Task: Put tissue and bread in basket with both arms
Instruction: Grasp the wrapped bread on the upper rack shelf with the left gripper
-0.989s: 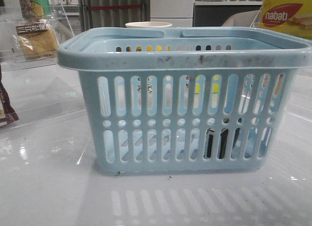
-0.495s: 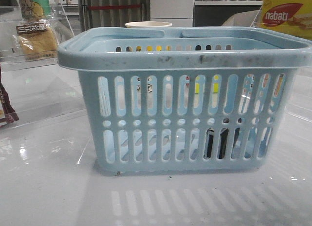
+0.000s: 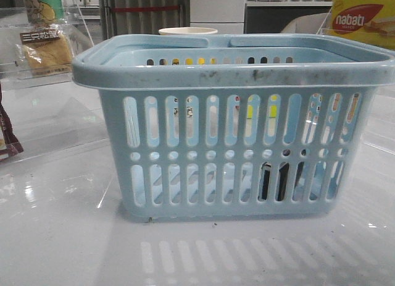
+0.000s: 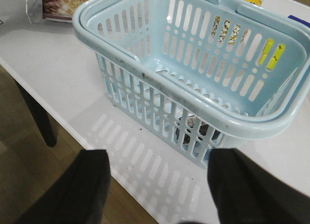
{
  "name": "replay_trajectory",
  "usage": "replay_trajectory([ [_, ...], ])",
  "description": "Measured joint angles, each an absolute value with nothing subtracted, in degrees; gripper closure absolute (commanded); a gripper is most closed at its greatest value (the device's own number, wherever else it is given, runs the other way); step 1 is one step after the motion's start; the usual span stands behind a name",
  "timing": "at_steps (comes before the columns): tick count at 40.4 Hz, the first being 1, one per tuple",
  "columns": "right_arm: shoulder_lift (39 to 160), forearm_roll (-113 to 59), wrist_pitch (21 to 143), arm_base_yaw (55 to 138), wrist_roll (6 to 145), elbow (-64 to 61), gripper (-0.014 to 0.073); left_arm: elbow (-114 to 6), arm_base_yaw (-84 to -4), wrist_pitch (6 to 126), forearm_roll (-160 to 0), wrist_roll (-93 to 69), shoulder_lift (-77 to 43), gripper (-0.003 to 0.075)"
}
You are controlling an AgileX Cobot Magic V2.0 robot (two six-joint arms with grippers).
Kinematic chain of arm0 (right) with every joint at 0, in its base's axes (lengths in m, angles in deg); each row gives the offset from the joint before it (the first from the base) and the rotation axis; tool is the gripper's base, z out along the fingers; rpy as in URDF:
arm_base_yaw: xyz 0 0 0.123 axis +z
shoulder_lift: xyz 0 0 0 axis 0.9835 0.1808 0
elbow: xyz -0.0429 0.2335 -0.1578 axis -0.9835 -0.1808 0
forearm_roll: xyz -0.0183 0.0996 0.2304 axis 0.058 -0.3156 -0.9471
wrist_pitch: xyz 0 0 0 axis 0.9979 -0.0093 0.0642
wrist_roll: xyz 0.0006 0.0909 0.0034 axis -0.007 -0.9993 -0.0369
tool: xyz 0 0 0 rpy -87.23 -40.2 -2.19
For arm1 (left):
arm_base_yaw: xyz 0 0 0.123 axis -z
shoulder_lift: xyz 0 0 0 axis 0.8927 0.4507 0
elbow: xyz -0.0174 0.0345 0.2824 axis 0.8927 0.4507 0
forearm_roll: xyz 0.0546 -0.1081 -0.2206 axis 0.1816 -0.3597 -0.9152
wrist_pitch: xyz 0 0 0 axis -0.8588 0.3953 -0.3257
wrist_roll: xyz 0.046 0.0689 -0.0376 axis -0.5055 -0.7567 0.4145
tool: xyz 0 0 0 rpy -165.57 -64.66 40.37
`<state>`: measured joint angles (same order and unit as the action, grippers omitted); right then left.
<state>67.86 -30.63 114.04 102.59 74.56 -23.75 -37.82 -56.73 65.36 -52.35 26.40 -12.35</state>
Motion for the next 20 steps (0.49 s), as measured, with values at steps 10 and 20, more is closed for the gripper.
replay_trajectory([
  [10, 67.9, -30.6, 114.0, 102.6, 74.6, -23.7, 0.0056, -51.5, -56.7, 61.9, -51.7, 26.4, 2.1, 0.0105],
  [20, 67.9, -30.6, 114.0, 102.6, 74.6, -23.7, 0.0056, -66.4, -59.2, 56.5, -53.9, 29.7, 15.4, 0.0105],
])
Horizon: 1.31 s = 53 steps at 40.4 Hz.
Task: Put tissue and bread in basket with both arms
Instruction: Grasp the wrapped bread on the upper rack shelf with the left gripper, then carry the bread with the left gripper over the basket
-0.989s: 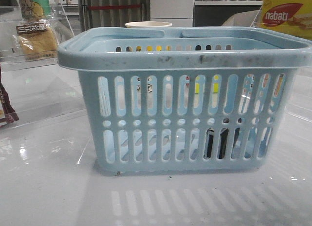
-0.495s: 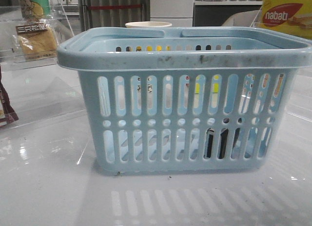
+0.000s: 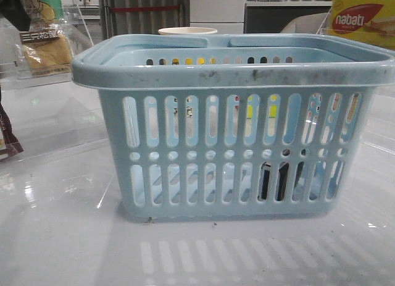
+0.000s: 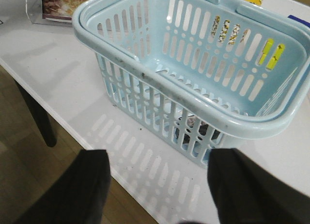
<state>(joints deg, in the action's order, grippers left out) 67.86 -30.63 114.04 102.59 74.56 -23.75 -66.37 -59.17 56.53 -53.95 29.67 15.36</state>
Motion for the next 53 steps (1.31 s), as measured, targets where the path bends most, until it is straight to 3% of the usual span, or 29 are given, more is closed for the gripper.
replay_trajectory([
  [15, 67.9, -30.6, 114.0, 102.6, 74.6, -23.7, 0.0056, -79.2, -62.0, 56.1, -57.1, 31.0, 27.3, 0.0105],
  [37, 67.9, -30.6, 114.0, 102.6, 74.6, -23.7, 0.0056, -80.8, -62.0, 70.9, -60.2, 31.0, 36.3, 0.0113],
  [43, 67.9, -30.6, 114.0, 102.6, 74.6, -23.7, 0.0056, -80.8, -62.0, 71.9, -60.3, 31.0, 36.9, 0.0197],
  [53, 67.9, -30.6, 114.0, 102.6, 74.6, -23.7, 0.0056, -80.8, -62.0, 72.1, -60.3, 31.0, 37.0, 0.0406],
])
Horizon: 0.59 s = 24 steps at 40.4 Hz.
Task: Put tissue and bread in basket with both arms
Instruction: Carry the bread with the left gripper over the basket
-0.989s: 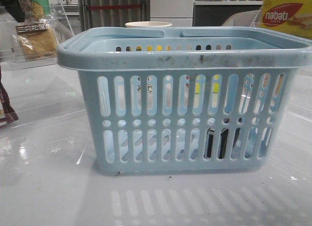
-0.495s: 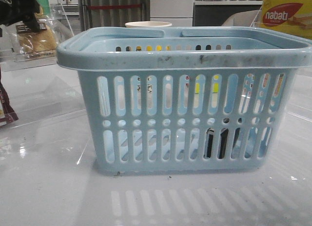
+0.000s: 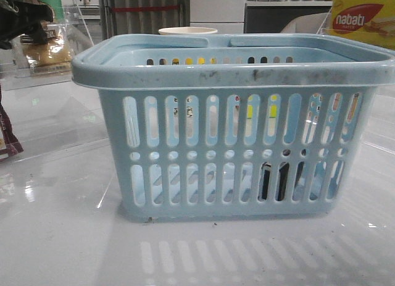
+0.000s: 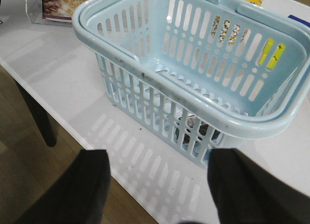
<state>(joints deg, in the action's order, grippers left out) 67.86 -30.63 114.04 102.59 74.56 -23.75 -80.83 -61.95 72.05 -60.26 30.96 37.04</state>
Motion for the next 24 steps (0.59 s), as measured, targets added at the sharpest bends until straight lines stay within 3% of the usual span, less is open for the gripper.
replay_trajectory([
  [15, 67.9, -30.6, 114.0, 102.6, 74.6, -23.7, 0.0056, -80.8, -62.0, 71.9, -60.3, 31.0, 37.0, 0.0628],
  [24, 67.9, -30.6, 114.0, 102.6, 74.6, -23.7, 0.0056, -80.9, -62.0, 67.2, -60.4, 31.1, 34.1, 0.0629],
])
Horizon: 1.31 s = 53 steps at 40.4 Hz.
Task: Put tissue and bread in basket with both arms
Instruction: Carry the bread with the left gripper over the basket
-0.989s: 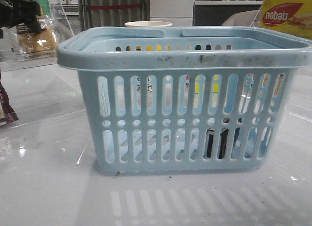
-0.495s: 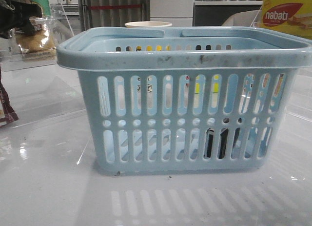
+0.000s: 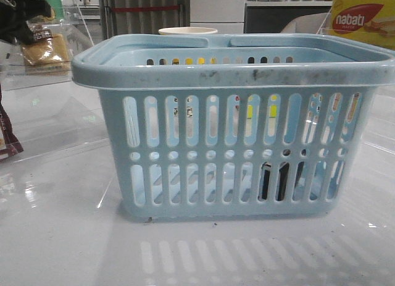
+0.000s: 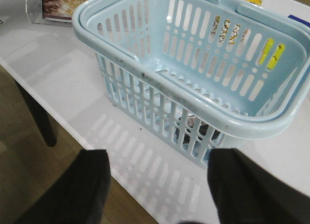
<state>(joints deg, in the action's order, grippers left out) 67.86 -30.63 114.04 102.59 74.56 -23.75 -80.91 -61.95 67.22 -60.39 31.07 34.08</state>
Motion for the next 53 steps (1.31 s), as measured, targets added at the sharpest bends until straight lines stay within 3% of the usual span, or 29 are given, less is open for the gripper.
replay_trajectory([
  [18, 67.9, -30.6, 114.0, 102.6, 74.6, -23.7, 0.0056, -80.9, -58.5, 52.2, -59.9, 27.7, 19.7, 0.0629],
  [30, 67.9, -30.6, 114.0, 102.6, 74.6, -23.7, 0.0056, -80.9, -47.6, 43.2, -59.9, 18.3, 11.8, 0.0629],
  [45, 67.9, -30.6, 114.0, 102.6, 74.6, -23.7, 0.0056, -80.9, -30.0, 36.9, -59.6, 15.9, 11.5, 0.0629],
  [53, 67.9, -30.6, 114.0, 102.6, 74.6, -23.7, 0.0056, -80.9, -27.1, 37.0, -59.6, 15.8, 14.1, 0.0614],
])
